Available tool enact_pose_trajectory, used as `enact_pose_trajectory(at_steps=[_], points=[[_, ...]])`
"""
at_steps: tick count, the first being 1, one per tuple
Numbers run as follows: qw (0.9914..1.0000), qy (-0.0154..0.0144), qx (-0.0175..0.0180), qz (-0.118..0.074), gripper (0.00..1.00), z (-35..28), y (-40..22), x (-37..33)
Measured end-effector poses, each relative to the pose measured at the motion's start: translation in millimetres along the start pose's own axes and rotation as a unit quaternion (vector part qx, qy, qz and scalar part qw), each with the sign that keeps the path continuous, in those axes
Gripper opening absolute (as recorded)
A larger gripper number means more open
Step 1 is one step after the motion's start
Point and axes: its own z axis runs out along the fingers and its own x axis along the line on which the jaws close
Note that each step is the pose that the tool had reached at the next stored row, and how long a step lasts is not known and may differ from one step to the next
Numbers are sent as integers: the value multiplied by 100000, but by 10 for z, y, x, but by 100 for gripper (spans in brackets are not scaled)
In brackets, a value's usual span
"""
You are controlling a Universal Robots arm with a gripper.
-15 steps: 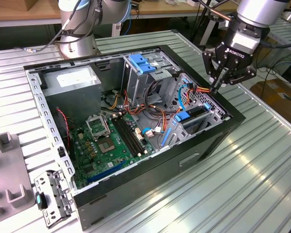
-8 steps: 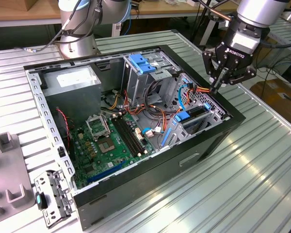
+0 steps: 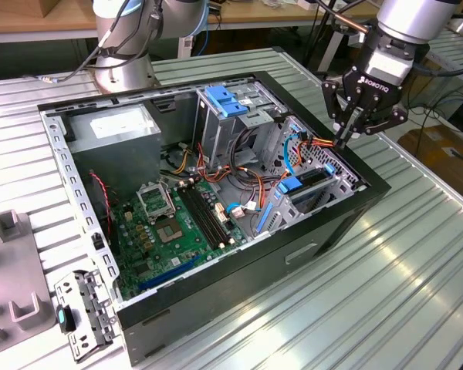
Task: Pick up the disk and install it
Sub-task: 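Insert the first disk wire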
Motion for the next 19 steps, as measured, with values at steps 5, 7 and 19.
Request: enact_pose_trajectory(at_steps=[5,7,19], points=[[99946,-100,-130,3274,17,0,7,-3],[99918,-125,-163,4048,17,1,17,-8],[99500,-300,-402,9971,17,1,131,-66]])
